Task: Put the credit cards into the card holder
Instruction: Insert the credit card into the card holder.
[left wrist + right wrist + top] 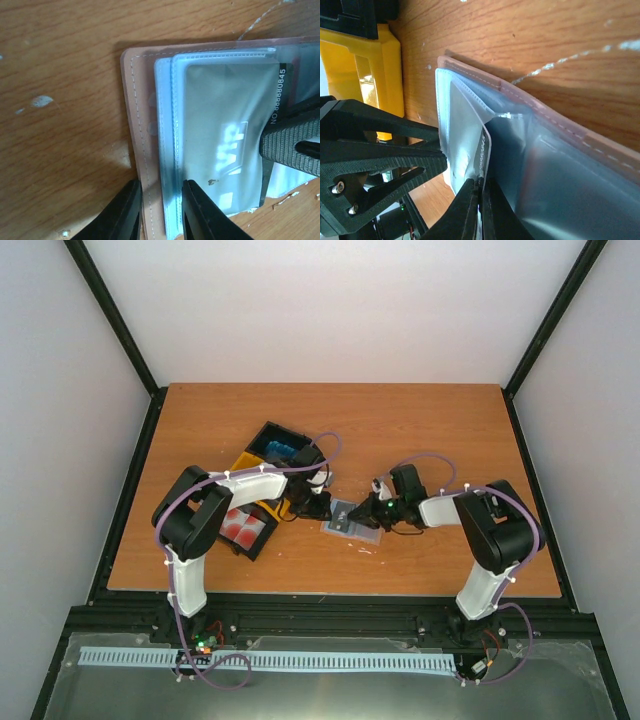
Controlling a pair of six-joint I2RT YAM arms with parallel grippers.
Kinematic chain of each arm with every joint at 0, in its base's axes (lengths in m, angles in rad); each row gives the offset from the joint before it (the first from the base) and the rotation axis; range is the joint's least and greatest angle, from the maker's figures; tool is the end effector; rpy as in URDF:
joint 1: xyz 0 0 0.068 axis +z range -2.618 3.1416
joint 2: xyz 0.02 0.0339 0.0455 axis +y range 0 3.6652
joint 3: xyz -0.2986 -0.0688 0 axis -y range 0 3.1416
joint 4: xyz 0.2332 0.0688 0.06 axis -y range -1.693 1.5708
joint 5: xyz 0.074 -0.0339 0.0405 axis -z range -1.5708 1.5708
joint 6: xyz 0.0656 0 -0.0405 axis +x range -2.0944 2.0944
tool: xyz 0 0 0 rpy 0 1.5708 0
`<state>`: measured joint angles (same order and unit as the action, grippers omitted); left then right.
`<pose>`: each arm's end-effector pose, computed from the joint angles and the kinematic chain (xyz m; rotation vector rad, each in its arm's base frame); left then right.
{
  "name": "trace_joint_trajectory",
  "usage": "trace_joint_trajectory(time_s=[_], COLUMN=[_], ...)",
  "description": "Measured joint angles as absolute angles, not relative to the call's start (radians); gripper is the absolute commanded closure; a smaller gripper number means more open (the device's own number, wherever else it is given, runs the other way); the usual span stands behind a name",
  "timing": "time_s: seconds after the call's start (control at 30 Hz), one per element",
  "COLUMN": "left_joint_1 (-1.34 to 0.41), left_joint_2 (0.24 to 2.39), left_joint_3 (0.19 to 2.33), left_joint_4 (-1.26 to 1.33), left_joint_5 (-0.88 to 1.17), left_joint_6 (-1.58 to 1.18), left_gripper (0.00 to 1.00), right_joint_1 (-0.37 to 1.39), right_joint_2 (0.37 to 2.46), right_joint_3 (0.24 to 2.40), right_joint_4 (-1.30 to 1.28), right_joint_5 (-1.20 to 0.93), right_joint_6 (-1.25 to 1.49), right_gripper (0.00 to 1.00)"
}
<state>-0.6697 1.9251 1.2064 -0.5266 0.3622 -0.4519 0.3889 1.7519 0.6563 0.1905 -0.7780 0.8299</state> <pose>0.2850 -0.2553 0.1569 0.4120 2.9460 -0.7207 0.2679 0.1595 0.1324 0.2152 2.6932 1.4284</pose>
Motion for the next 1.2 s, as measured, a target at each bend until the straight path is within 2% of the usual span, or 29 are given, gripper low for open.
trace_joint_trajectory(time_s=[0.3, 0.5, 0.97, 1.03, 1.2], left_joint_1=[-0.670, -0.670, -0.670, -0.672, -0.676], left_joint_2=[1.925, 1.925, 1.925, 1.925, 1.917], left_joint_3=[1.206, 1.206, 1.209, 1.213, 1.234], left_joint_4=[-0.527, -0.528, -0.532, -0.537, -0.570], left_joint_5=[0.361, 0.361, 0.354, 0.341, 0.278], left_joint_6=[-0.440, -0.434, -0.423, -0.423, -0.419], left_gripper=[0.74, 0.74, 0.74, 0.71, 0.54], right_joint_1=[0.402, 0.408, 0.461, 0.462, 0.462], right_joint_2=[1.717, 1.669, 1.712, 1.709, 1.619], right_joint_3=[0.685, 0.701, 0.830, 0.846, 0.864], right_joint_4=[0.092, -0.010, -0.161, -0.194, -0.301], right_joint_5=[-0.688, -0.616, -0.543, -0.518, -0.421], right_joint_6=[0.799, 0.778, 0.739, 0.724, 0.686], right_gripper=[0.69, 0.69, 0.67, 0.62, 0.53])
